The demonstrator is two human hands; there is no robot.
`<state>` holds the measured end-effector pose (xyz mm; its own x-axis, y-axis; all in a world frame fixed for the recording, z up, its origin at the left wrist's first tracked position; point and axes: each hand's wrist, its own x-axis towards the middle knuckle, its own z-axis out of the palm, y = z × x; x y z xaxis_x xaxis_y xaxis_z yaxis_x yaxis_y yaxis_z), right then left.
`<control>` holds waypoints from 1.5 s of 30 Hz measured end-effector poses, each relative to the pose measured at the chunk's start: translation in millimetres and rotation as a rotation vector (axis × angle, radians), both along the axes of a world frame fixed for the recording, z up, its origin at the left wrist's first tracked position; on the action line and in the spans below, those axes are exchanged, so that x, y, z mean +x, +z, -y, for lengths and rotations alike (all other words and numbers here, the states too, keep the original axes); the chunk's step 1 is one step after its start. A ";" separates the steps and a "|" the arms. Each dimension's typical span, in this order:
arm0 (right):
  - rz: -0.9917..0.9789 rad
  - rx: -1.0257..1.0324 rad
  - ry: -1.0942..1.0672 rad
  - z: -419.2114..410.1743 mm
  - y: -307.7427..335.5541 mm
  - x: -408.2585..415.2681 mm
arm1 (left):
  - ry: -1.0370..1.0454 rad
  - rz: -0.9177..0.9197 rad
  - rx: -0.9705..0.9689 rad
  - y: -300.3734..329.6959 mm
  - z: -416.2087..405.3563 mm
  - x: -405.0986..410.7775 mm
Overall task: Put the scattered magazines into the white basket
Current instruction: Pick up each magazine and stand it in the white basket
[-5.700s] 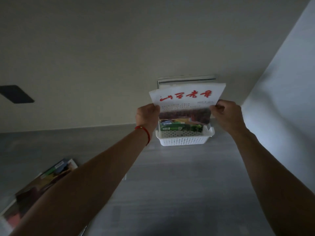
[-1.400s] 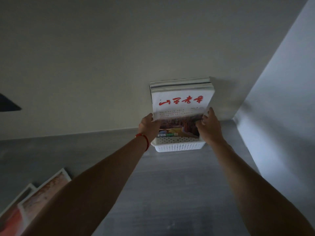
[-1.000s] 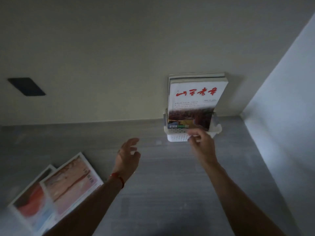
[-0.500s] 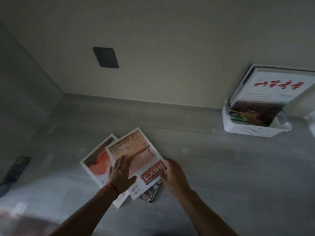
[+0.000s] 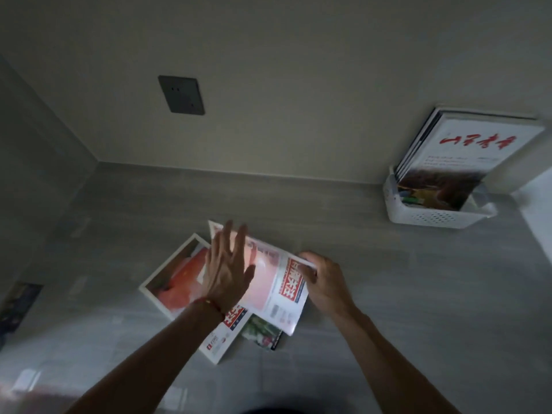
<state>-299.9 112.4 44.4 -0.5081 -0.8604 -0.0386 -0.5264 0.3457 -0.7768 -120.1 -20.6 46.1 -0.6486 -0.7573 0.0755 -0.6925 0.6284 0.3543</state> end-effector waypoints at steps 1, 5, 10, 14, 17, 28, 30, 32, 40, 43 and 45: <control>0.002 -0.049 0.038 -3.5 10.9 -12.3 | -0.083 -0.020 -0.103 14.6 2.5 -14.3; 0.020 -0.177 0.056 -15.4 50.3 -63.9 | -0.314 -0.029 -0.050 53.8 0.0 -63.5; 0.010 -0.299 -0.287 -56.3 64.2 -124.2 | -0.173 -0.395 0.193 70.3 -23.0 -107.6; 0.421 -0.222 -0.413 -97.9 46.9 -161.5 | -0.091 -0.608 0.430 76.5 -46.3 -149.7; 0.360 -0.196 -0.265 -117.3 40.2 -188.1 | -0.123 -0.712 0.650 81.0 -66.3 -191.0; 0.063 -0.260 -0.189 -146.2 95.0 -347.0 | -0.217 -0.798 0.821 117.4 -88.6 -333.9; 0.060 -0.295 -0.217 -148.5 103.0 -368.2 | -0.202 -0.820 0.807 121.9 -88.2 -354.7; -0.030 -0.330 -0.279 -146.3 113.7 -387.9 | -0.159 -0.828 0.780 126.3 -86.6 -374.4; -0.237 -0.303 -0.336 -117.6 105.7 -438.9 | 0.133 -0.589 0.515 105.2 -62.9 -435.1; -0.265 -0.280 -0.343 -110.6 78.9 -443.9 | 0.224 -0.529 0.471 86.4 -57.3 -442.4; -0.241 -0.267 -0.352 -107.2 60.4 -443.4 | 0.278 -0.504 0.483 74.7 -55.8 -445.7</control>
<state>-743.4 219.6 104.8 -0.7369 -0.5991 0.3131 -0.5885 0.3406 -0.7333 -565.8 35.1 120.8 -0.4032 -0.9125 -0.0697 -0.4837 0.1479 0.8627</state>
